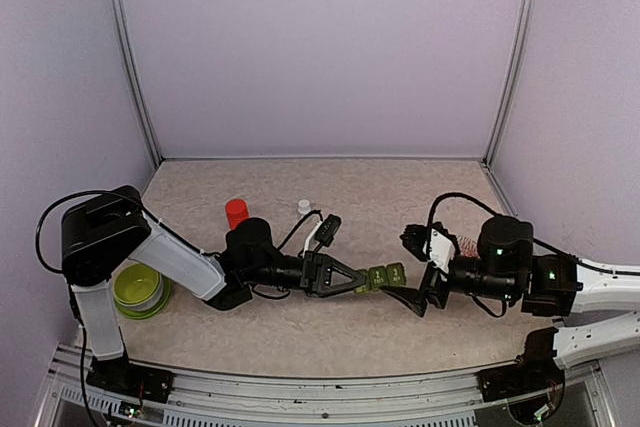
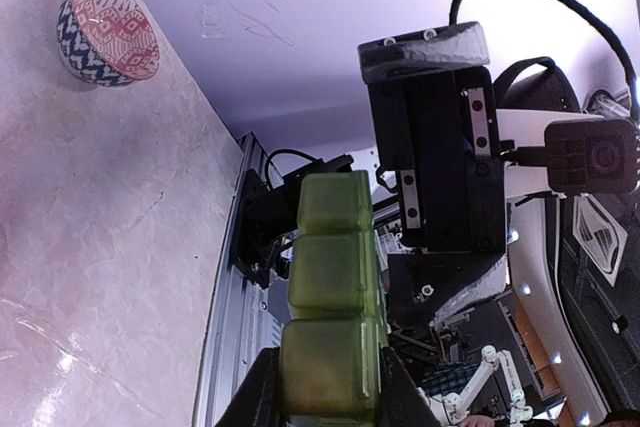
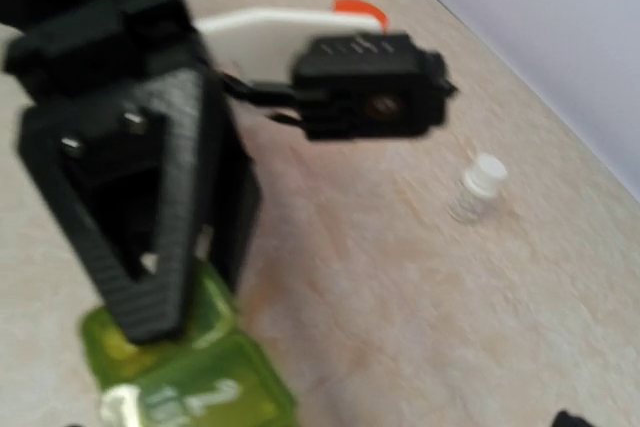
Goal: Sort the pills into containers
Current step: Open the lid of the pill container.
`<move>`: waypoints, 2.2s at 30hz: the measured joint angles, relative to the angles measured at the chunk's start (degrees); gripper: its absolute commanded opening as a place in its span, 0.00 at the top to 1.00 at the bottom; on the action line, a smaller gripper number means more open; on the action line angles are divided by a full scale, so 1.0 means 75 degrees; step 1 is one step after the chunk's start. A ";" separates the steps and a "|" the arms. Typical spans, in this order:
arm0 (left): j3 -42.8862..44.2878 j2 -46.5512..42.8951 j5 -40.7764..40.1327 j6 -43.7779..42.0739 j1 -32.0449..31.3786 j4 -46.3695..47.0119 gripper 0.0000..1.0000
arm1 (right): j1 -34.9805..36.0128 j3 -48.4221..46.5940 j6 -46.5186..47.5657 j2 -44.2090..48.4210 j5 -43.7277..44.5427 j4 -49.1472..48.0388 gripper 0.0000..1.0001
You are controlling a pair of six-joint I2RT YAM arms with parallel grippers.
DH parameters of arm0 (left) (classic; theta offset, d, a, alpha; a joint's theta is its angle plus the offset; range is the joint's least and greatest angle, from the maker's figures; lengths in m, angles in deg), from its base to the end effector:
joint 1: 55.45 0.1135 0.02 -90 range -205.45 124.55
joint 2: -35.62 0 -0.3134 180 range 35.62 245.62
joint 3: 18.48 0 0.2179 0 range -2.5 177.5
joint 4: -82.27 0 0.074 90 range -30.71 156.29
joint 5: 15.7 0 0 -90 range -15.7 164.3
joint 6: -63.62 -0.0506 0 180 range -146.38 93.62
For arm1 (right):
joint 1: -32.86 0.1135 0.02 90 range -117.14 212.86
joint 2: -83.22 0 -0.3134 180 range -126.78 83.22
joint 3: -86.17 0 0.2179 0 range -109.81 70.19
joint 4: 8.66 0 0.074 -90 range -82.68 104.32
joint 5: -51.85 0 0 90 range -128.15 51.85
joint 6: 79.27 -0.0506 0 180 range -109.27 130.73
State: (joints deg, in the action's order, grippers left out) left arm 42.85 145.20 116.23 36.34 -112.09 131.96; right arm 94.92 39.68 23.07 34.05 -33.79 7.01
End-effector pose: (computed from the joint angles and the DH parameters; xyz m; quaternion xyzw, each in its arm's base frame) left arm 0.1817 -0.3374 0.2490 0.2212 0.6646 -0.7032 0.1219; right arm 0.0741 0.1315 0.3013 -0.4721 0.6588 0.2179 0.5437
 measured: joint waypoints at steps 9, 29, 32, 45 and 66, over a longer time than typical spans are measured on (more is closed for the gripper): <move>0.0000 0.0000 0.0055 0.0000 0.0000 0.0076 1.00 | 0.0417 -0.0044 0.0093 -0.0469 0.0073 0.0111 0.00; 0.0000 0.0015 0.0096 -0.0003 -0.0090 0.0099 1.00 | 0.0431 -0.0070 0.0096 -0.0012 0.1037 -0.0146 0.00; 0.0006 0.0029 0.0093 -0.0055 -0.0143 0.0026 1.00 | 0.0431 -0.0117 0.0102 -0.0093 0.1183 -0.0204 0.00; 0.0125 0.0029 0.0023 -0.0597 -0.0259 -0.0778 1.00 | 0.0431 -0.0644 0.0181 -0.0664 0.2002 -0.0259 0.00; 0.0321 -0.0542 -0.0085 -0.1964 -0.0318 -0.2544 1.00 | 0.0431 -0.1119 0.0221 -0.1346 0.2025 0.0924 0.00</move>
State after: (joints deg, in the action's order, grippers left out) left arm 45.25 141.13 115.60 21.61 -114.47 112.88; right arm 98.16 31.29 24.73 23.95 -18.60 13.94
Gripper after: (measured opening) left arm 0.246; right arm 0.999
